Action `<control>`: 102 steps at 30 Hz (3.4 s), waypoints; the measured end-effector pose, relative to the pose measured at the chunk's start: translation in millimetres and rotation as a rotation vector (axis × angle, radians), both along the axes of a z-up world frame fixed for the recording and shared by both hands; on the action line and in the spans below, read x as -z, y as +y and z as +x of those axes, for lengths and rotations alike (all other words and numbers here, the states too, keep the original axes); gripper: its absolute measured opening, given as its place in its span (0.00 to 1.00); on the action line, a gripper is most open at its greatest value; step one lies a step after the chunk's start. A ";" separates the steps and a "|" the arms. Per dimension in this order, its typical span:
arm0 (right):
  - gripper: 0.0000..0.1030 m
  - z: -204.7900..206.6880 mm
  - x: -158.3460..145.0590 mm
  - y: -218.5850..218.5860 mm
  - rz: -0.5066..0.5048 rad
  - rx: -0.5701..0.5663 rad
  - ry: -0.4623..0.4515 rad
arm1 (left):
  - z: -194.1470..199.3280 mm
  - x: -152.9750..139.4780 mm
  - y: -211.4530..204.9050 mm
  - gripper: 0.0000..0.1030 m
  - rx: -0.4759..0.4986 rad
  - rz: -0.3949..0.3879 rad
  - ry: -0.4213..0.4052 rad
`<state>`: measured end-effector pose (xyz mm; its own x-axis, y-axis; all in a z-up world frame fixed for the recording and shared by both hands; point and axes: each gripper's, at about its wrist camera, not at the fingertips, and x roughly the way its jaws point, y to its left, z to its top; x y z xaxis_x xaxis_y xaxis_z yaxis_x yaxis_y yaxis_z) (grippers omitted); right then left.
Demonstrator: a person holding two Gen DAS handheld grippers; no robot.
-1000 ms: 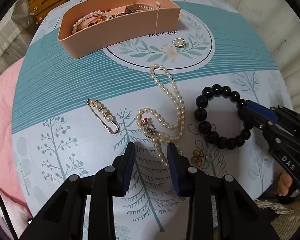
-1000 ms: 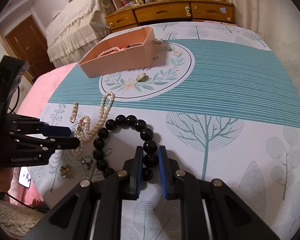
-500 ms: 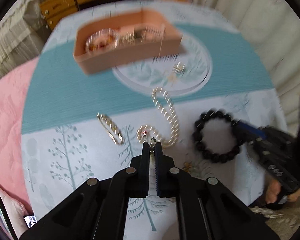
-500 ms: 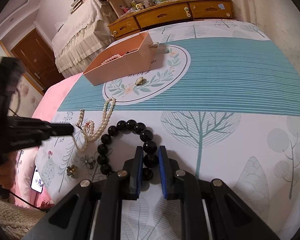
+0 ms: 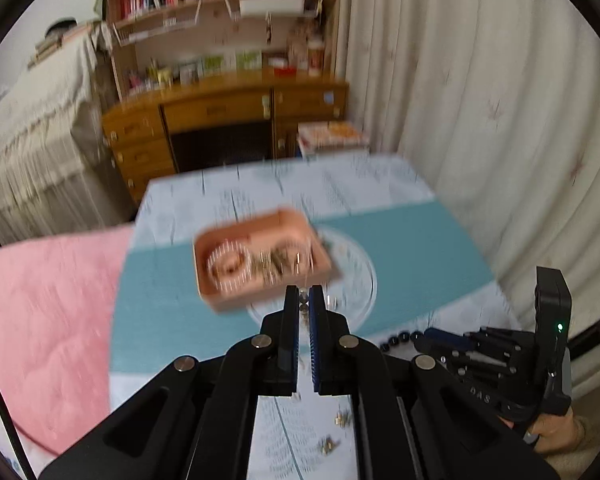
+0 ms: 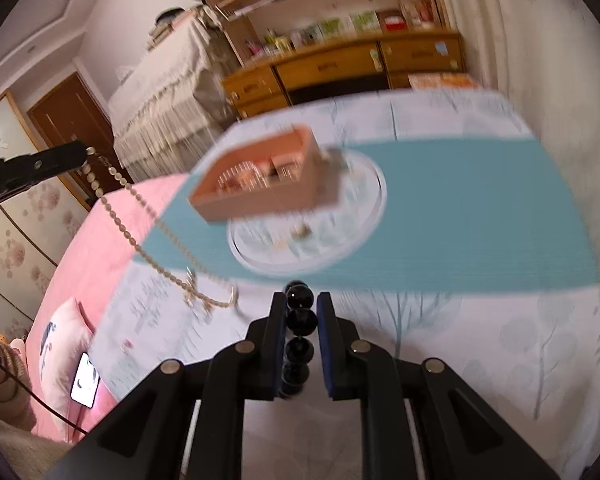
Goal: Organize jewelry
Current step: 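Carry the necklace and bead bracelet into the pink tray and release both, then grasp the pink-stone ring with left tool while right tool grasps a gold earring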
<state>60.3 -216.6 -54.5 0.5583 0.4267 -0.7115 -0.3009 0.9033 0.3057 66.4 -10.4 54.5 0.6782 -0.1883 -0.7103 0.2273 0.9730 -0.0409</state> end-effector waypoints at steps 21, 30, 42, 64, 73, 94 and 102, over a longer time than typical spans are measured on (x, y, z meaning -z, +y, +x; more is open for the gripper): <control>0.15 134.3 -84.7 82.9 -0.029 0.037 -0.105 | 119.6 -21.2 36.3 0.02 -0.093 -0.023 -0.094; 0.15 181.8 -40.0 114.0 0.000 -0.001 0.022 | 168.5 60.0 52.9 0.03 -0.106 -0.033 0.042; 0.15 205.5 8.9 124.3 -0.152 0.032 0.117 | 167.3 120.0 61.1 0.69 -0.128 0.077 0.103; 0.29 175.8 -5.1 153.7 -0.028 -0.115 0.126 | 108.2 113.8 101.7 0.78 -0.218 0.084 0.110; 0.29 136.8 -14.6 147.2 -0.037 -0.149 0.115 | 72.8 95.4 110.4 0.78 -0.199 0.076 0.080; 0.29 6.2 31.8 130.0 -0.146 -0.309 0.217 | -60.0 148.9 147.5 0.78 -0.133 0.024 0.235; 0.29 -48.4 39.7 121.5 -0.207 -0.411 0.192 | -85.3 165.0 145.0 0.77 -0.063 0.025 0.241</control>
<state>11.9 -95.1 -94.2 0.2241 0.4232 -0.8779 -0.6010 0.7691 0.2173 -18.9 134.6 -110.5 0.4983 -0.1315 -0.8570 0.1525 0.9863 -0.0627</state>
